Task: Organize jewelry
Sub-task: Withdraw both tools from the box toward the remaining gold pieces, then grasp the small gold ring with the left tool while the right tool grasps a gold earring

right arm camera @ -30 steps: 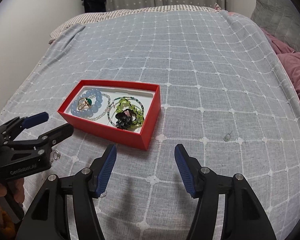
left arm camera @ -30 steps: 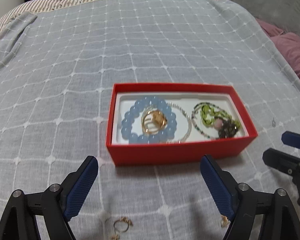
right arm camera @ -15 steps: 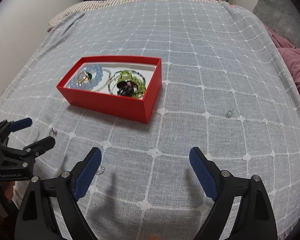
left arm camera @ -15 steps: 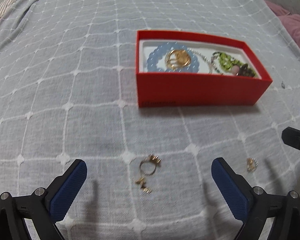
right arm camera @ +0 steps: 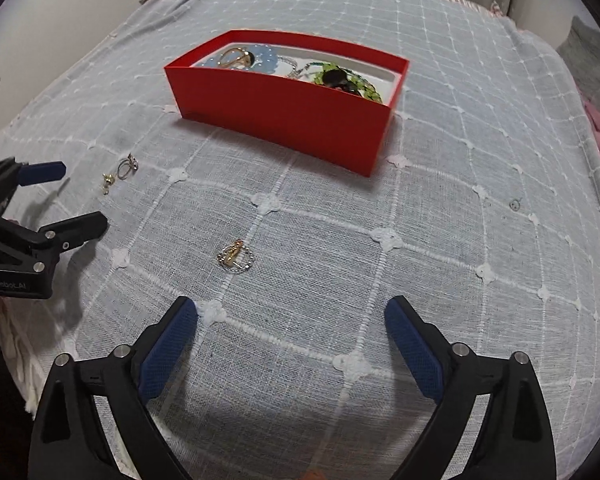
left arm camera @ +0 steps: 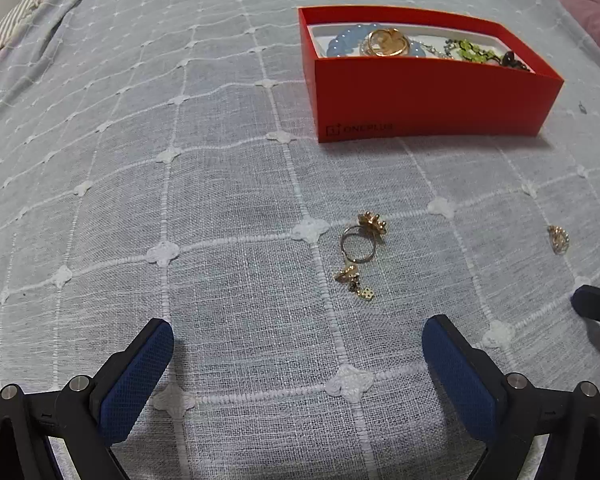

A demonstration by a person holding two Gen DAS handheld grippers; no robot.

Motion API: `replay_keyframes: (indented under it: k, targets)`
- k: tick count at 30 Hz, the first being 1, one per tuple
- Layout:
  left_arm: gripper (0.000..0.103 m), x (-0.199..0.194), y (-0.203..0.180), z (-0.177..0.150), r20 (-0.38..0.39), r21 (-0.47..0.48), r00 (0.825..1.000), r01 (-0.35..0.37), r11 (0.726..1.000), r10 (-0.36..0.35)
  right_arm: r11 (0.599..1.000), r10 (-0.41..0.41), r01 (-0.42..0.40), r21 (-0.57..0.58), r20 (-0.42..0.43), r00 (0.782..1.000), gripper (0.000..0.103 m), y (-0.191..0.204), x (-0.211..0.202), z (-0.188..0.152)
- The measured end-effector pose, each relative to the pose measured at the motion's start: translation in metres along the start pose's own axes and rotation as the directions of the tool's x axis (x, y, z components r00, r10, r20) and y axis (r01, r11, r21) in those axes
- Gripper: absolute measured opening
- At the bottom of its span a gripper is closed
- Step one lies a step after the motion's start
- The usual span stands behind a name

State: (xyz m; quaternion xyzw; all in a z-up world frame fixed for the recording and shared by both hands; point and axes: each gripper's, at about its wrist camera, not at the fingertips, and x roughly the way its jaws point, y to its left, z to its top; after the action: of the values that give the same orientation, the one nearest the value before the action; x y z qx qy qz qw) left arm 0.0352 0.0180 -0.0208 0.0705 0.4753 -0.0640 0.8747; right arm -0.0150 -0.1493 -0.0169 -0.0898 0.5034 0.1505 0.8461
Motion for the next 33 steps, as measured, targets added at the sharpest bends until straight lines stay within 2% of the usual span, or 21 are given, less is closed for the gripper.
replay_keyframes:
  k: [5,8,14,18,21,23,27,29,33]
  targets:
    - [0.102,0.003,0.002,-0.005,0.021,-0.02,1.0,0.024,1.0,-0.024,1.0,0.002,-0.002,0.018,0.049,0.999,0.103,-0.002,0.004,-0.005]
    - [0.103,0.005,0.004,-0.007,0.043,-0.038,0.998,0.035,0.999,-0.034,1.0,-0.004,0.003,0.022,0.052,0.999,0.103,-0.003,0.004,-0.006]
    - [0.103,0.007,0.002,-0.007,0.04,-0.042,0.999,0.029,0.999,-0.028,1.0,-0.02,0.02,0.017,0.041,0.999,0.103,0.002,0.006,-0.004]
    - [0.103,0.007,0.001,-0.007,0.038,-0.041,0.999,0.027,0.999,-0.025,1.0,0.004,-0.004,-0.004,0.051,0.999,0.101,0.004,0.006,-0.001]
    - [0.103,0.007,0.001,-0.006,0.032,-0.039,0.999,0.026,0.999,-0.025,0.999,0.025,-0.023,-0.023,0.071,0.997,0.094,0.006,0.005,0.002]
    - [0.103,0.006,0.001,-0.004,0.025,-0.036,0.999,0.024,0.999,-0.023,0.999,0.041,-0.038,-0.039,0.085,0.996,0.079,0.008,0.003,0.005]
    - [0.103,0.008,0.004,0.002,0.013,-0.027,1.0,0.028,0.999,-0.028,0.997,0.05,-0.045,-0.058,0.092,0.995,0.066,0.012,0.005,0.009]
    - [0.103,0.007,0.005,0.002,0.012,-0.03,0.999,0.034,0.999,-0.034,0.997,0.055,-0.049,-0.065,0.096,0.994,0.053,0.014,0.004,0.01]
    - [0.101,0.005,0.003,0.002,0.016,-0.021,0.999,0.042,0.999,-0.042,0.993,0.072,-0.063,-0.096,0.097,0.993,0.04,0.019,0.004,0.01]
